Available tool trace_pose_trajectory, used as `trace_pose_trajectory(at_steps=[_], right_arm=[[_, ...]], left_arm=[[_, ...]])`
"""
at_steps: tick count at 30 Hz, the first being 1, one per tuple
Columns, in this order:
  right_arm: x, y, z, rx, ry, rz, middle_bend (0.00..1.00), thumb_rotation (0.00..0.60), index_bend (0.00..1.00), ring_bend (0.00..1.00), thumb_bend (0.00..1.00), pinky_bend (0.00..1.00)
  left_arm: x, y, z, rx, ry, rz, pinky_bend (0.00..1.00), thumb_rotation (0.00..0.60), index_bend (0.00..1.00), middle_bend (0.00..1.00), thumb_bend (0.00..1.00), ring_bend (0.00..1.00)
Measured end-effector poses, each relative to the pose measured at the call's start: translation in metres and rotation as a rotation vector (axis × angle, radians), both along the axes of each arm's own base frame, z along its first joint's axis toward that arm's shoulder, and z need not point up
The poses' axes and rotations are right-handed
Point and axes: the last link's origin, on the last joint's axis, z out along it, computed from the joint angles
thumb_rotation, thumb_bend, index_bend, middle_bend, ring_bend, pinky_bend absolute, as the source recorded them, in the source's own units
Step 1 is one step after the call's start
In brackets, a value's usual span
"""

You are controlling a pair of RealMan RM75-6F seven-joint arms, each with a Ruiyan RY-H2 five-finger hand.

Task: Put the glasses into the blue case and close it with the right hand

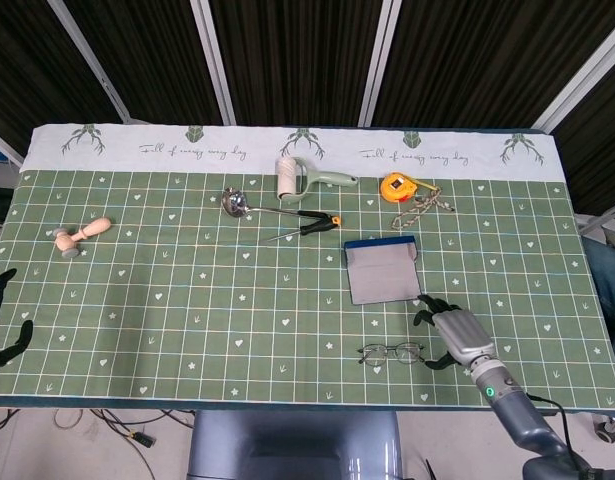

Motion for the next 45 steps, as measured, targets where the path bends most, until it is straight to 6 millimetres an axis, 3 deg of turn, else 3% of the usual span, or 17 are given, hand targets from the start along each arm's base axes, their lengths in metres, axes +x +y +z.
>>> trace_pose_trajectory(at_steps=[23, 45], right_arm=[[0.037, 0.001, -0.038, -0.054, -0.033, -0.021, 0.11, 0.600, 0.48, 0.16, 0.29, 0.26], [0.031, 0.011, -0.053, -0.073, -0.006, -0.020, 0.11, 0.600, 0.53, 0.16, 0.35, 0.26]], left_arm=[[0.000, 0.000, 0.001, 0.007, -0.008, 0.008, 0.00, 0.600, 0.12, 0.01, 0.37, 0.00], [0.000, 0.000, 0.001, 0.015, -0.010, 0.012, 0.00, 0.600, 0.12, 0.01, 0.37, 0.00]])
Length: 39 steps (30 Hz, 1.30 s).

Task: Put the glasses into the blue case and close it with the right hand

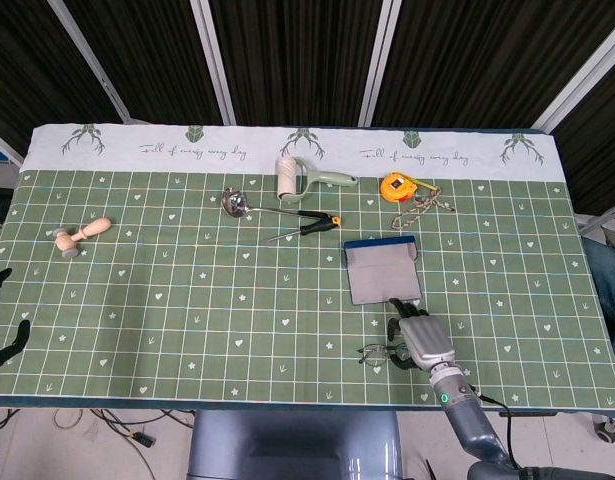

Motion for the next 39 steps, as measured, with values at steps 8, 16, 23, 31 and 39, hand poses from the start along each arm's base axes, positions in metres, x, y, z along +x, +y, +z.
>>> trace_pose_trajectory(at_steps=[8, 16, 23, 31, 39], right_arm=[[-0.003, -0.001, -0.004, 0.005, 0.002, -0.005, 0.11, 0.600, 0.56, 0.16, 0.40, 0.26], [-0.005, 0.000, -0.005, 0.010, -0.001, -0.010, 0.11, 0.600, 0.59, 0.16, 0.45, 0.26], [-0.006, 0.000, -0.006, 0.022, -0.007, -0.016, 0.11, 0.600, 0.61, 0.16, 0.47, 0.26], [-0.004, -0.001, -0.007, 0.034, -0.017, -0.015, 0.11, 0.600, 0.64, 0.16, 0.49, 0.26], [0.004, -0.013, 0.002, 0.016, -0.045, -0.006, 0.11, 0.600, 0.65, 0.16, 0.49, 0.26]], left_arm=[[0.000, 0.000, 0.000, 0.005, -0.003, -0.001, 0.00, 0.600, 0.12, 0.01, 0.37, 0.00], [0.000, 0.001, 0.005, 0.032, -0.029, 0.002, 0.00, 0.600, 0.12, 0.01, 0.37, 0.00], [0.001, 0.002, 0.005, 0.029, -0.026, 0.000, 0.00, 0.600, 0.12, 0.01, 0.37, 0.00], [0.001, 0.002, 0.006, 0.030, -0.030, 0.000, 0.00, 0.600, 0.12, 0.01, 0.37, 0.00], [0.001, 0.001, 0.006, 0.033, -0.032, -0.002, 0.00, 0.600, 0.12, 0.01, 0.37, 0.00]])
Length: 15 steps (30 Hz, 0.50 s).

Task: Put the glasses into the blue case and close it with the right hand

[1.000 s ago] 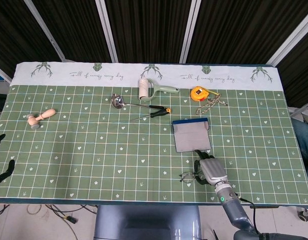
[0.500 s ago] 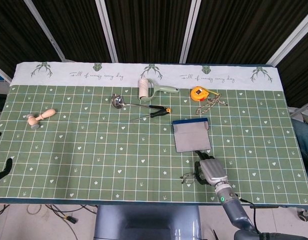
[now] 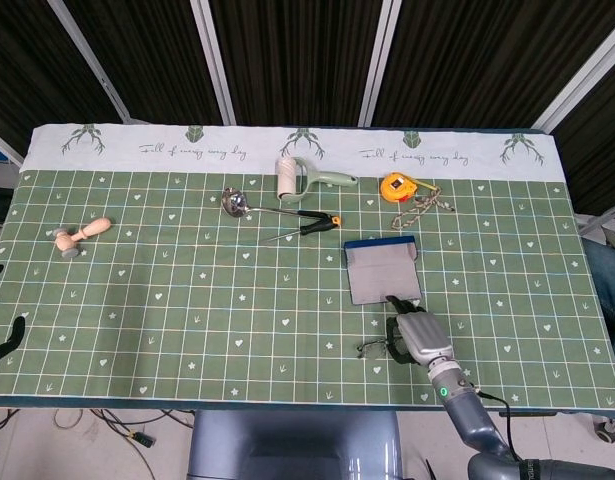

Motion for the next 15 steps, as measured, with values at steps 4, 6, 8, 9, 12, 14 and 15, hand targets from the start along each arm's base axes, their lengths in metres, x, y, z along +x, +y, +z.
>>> trace_pose_trajectory(at_steps=[4, 6, 8, 9, 12, 14, 15], right_arm=[[0.005, -0.012, 0.008, -0.026, -0.003, 0.012, 0.11, 0.600, 0.66, 0.16, 0.49, 0.26], [0.008, -0.019, 0.013, -0.046, 0.004, 0.026, 0.11, 0.600, 0.66, 0.16, 0.49, 0.26], [0.012, -0.027, 0.018, -0.064, 0.011, 0.038, 0.11, 0.600, 0.66, 0.16, 0.49, 0.26], [0.013, -0.032, 0.021, -0.073, 0.016, 0.043, 0.11, 0.600, 0.66, 0.16, 0.49, 0.26], [0.015, -0.043, 0.025, -0.086, 0.031, 0.046, 0.11, 0.600, 0.66, 0.16, 0.49, 0.26], [0.015, -0.051, 0.026, -0.095, 0.042, 0.048, 0.11, 0.600, 0.66, 0.16, 0.49, 0.26], [0.016, -0.056, 0.026, -0.102, 0.049, 0.050, 0.11, 0.600, 0.66, 0.16, 0.49, 0.26]], left_arm=[[0.000, 0.000, 0.000, -0.001, 0.000, -0.001, 0.00, 0.600, 0.12, 0.01, 0.37, 0.00], [0.000, 0.000, 0.000, 0.000, 0.000, -0.001, 0.00, 0.600, 0.12, 0.01, 0.37, 0.00], [0.000, 0.000, 0.000, 0.000, -0.001, -0.002, 0.00, 0.600, 0.12, 0.01, 0.37, 0.00], [0.000, 0.000, -0.001, 0.000, -0.001, -0.002, 0.00, 0.600, 0.12, 0.01, 0.37, 0.00], [0.000, 0.000, -0.001, -0.001, 0.001, -0.002, 0.00, 0.600, 0.12, 0.01, 0.37, 0.00], [0.000, 0.000, -0.001, 0.001, 0.001, -0.003, 0.00, 0.600, 0.12, 0.01, 0.37, 0.00], [0.000, 0.000, -0.001, 0.001, 0.000, -0.002, 0.00, 0.600, 0.12, 0.01, 0.37, 0.00]])
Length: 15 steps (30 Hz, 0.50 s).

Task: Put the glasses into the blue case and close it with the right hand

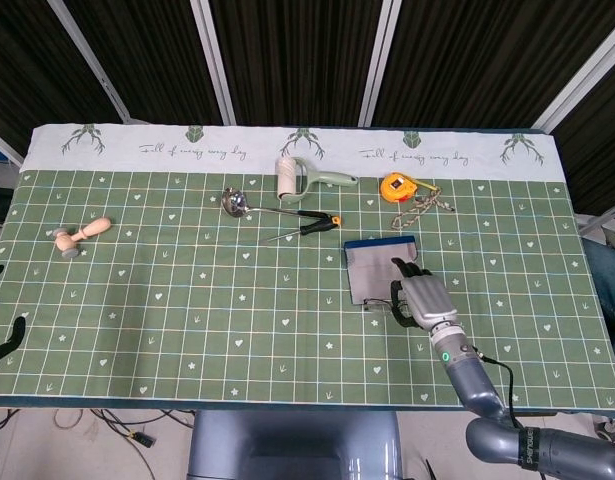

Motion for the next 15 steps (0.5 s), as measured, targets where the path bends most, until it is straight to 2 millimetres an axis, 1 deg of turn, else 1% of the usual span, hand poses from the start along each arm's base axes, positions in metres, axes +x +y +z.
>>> trace_pose_trajectory(at_steps=[10, 15], right_arm=[[-0.009, -0.042, -0.011, -0.045, 0.056, 0.000, 0.11, 0.600, 0.66, 0.16, 0.49, 0.26], [-0.009, -0.059, -0.016, -0.063, 0.044, 0.005, 0.11, 0.600, 0.66, 0.16, 0.49, 0.26]], left_arm=[[0.000, 0.001, 0.001, 0.006, -0.004, 0.004, 0.00, 0.600, 0.12, 0.01, 0.37, 0.00], [0.000, 0.001, 0.001, 0.009, -0.002, 0.001, 0.00, 0.600, 0.12, 0.01, 0.37, 0.00]])
